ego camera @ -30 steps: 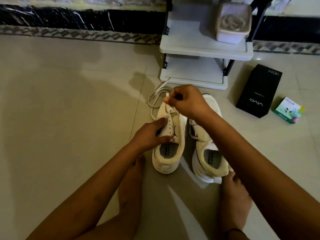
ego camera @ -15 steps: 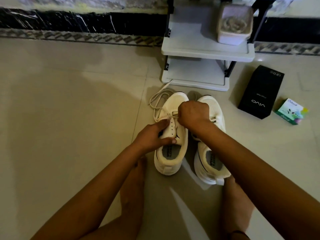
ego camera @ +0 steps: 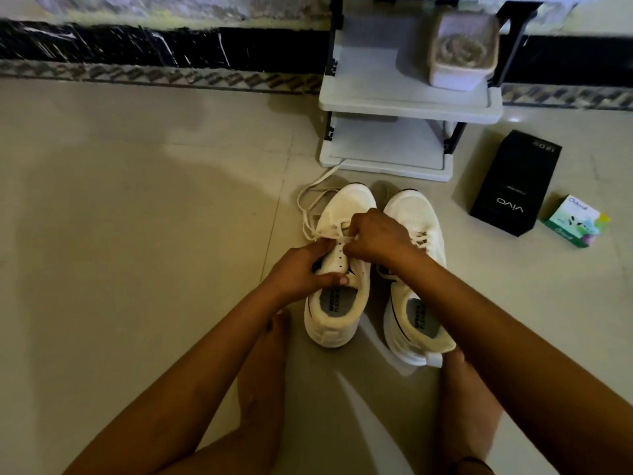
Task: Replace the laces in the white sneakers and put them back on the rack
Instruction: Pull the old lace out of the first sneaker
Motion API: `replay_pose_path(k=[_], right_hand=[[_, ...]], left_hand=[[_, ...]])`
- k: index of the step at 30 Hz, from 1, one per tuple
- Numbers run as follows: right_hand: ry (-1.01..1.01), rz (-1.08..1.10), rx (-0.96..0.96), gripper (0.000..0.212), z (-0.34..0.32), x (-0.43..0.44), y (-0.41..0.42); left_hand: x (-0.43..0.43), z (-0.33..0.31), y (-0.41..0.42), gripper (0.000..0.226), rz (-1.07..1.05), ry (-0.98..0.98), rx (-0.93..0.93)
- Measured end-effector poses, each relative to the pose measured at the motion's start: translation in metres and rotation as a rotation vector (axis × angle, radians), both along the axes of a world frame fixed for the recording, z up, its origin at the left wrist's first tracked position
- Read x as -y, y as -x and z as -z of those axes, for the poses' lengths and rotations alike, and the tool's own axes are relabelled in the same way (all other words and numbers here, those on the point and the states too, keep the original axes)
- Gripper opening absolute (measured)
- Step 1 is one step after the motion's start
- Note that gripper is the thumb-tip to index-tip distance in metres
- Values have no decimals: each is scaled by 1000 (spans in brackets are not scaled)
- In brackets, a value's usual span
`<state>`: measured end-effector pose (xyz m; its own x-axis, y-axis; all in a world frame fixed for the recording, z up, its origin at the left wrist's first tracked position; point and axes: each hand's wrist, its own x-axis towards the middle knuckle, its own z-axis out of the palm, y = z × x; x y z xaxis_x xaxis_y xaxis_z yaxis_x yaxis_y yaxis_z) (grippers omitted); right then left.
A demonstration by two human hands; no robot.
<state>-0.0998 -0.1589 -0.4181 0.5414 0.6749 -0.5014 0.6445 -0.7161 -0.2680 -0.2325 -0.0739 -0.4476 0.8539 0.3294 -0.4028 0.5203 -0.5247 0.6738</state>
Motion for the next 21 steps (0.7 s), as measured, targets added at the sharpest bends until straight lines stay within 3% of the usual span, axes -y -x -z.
replay_pose_path(k=[6,10,11,13,17,21], right_hand=[[-189,46,122,22,1,1,6],[-491,276,-418,13,-27,4,1],[-556,305,-473,14,-33,4,0],[-565,246,-399,17,-31,4,-1],[-122,-18,34,38,-6,7,0],[-103,-5,156,33,1,5,2]], left_hand=[[0,1,3,78,-27,14,0],[-1,2,4,77,-37,17,-5],[-1,2,4,77,-38,16,-6],[0,0,3,77,-28,8,0],[2,2,3,71,-37,23,27],[1,5,3,69,-40,16,32]])
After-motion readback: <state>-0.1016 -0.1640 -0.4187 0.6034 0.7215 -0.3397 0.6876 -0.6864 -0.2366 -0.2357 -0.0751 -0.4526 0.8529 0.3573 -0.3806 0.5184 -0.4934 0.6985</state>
